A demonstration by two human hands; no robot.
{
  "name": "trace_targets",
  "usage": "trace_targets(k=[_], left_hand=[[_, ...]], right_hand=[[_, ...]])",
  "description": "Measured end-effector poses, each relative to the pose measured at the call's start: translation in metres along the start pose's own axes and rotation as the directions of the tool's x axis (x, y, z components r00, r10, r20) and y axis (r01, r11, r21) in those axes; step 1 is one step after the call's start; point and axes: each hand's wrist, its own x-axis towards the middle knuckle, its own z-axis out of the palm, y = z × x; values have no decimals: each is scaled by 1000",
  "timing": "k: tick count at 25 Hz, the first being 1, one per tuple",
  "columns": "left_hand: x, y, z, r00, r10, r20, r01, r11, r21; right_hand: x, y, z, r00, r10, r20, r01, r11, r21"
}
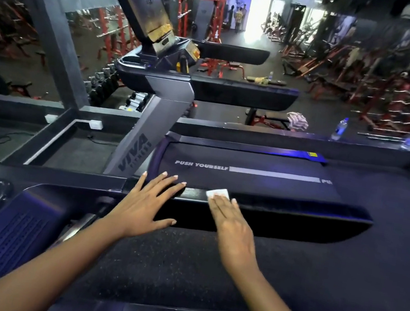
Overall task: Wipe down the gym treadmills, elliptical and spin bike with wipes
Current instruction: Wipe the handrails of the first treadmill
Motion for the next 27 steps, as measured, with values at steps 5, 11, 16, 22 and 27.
trace_targets(k=[5, 11, 16, 22, 27], left_hand=[[-1, 6, 7, 998, -12, -56, 14, 1000, 26], [-2, 4, 10, 998, -8, -64, 9, 1000, 6], [-1, 3, 10, 996, -5, -88, 5, 1000, 6], [-1, 3, 10, 997, -2, -74, 3, 1000, 7], [11, 17, 2, 999, -42, -31, 38, 994, -104]], right_hand=[[-13, 45, -30, 969, 237, -76, -235, 971, 41], [31, -26, 7, 996, -19, -83, 25, 998, 61], [16, 7, 3, 993, -11, -116, 9, 1000, -18], [-9, 66, -28, 952, 297, -72, -298, 955, -4], [5, 14, -6, 988, 105, -113, -95, 992, 88]])
